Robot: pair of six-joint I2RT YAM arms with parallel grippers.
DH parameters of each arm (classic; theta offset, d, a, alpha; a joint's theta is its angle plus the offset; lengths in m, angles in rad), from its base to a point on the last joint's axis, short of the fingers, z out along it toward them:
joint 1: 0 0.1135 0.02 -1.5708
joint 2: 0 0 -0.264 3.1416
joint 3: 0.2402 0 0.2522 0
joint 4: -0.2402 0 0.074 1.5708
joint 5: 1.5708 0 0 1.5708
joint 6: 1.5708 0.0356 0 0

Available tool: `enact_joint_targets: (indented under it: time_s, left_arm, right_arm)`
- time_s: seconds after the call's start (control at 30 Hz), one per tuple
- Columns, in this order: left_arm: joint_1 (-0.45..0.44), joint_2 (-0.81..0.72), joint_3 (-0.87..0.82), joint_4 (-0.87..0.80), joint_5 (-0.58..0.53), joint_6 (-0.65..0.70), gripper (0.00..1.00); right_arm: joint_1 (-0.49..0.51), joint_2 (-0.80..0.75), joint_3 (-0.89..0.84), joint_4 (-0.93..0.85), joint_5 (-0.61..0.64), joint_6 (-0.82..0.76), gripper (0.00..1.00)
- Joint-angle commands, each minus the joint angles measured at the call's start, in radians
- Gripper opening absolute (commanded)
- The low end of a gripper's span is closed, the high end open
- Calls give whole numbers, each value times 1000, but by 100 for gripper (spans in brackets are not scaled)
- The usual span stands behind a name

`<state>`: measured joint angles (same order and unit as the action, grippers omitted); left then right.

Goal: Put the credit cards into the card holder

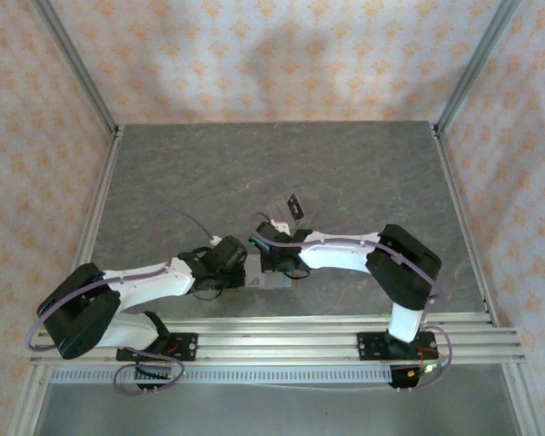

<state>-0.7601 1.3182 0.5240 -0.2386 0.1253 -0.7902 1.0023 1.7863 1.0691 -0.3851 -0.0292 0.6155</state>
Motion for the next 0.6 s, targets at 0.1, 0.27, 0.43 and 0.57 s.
enact_joint_targets:
  time_s: [0.1, 0.27, 0.43, 0.57]
  left_arm:
    - [-21, 1, -50, 47, 4, -75, 12]
    - [-31, -13, -60, 51, -3, -95, 12]
    - [-38, -13, -70, 65, -2, -110, 12]
    - [-37, -25, -73, 55, -9, -111, 12]
  right_arm:
    - [6, -28, 87, -111, 23, -6, 0]
    - [5, -3, 89, -38, -58, 29, 0]
    - [5, 6, 71, 71, -144, 81, 10]
    - [0, 3, 59, 138, -196, 112, 19]
